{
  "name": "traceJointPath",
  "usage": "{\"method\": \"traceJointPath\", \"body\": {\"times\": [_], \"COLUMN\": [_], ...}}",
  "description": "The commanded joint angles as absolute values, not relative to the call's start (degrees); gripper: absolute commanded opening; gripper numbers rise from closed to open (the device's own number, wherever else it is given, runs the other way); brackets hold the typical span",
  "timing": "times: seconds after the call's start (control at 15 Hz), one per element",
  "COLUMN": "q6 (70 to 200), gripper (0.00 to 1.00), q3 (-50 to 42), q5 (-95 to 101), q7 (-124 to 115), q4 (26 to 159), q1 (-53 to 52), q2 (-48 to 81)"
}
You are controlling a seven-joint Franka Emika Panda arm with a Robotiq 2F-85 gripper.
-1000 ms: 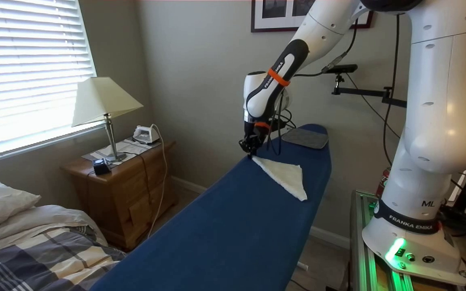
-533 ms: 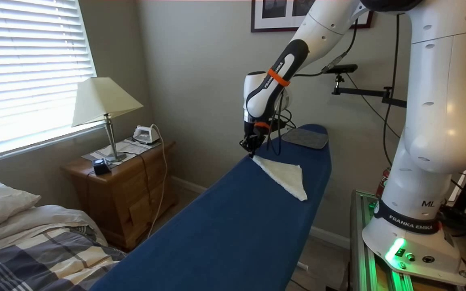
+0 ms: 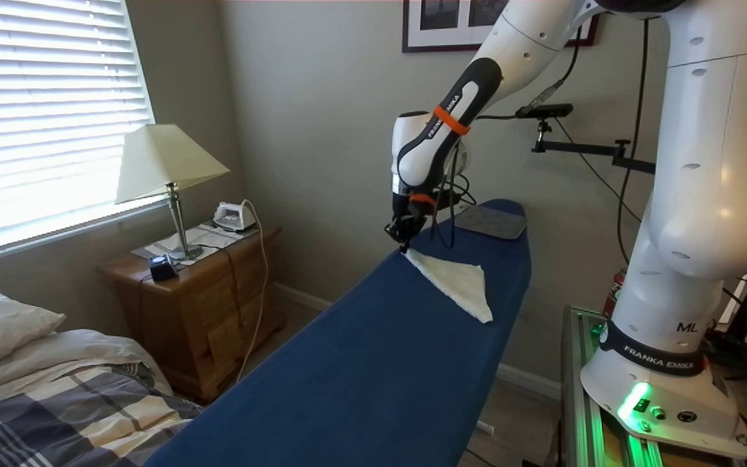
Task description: Fold the towel into a triangle twice.
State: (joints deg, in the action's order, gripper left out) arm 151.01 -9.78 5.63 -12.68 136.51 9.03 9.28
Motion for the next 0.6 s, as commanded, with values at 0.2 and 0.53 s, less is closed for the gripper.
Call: {"method": "traceJointPath", "body": {"times": [0.2, 0.53], "q6": [148.1, 144.8], "gripper": [0.03, 0.04], "q3": [-9.8, -9.3], "q5": [6.2, 6.5], "q7": [-13.2, -13.7], "q4": [144.1, 148.2], "q1": [7.8, 8.4], "q2": [-0.1, -6.4]}}
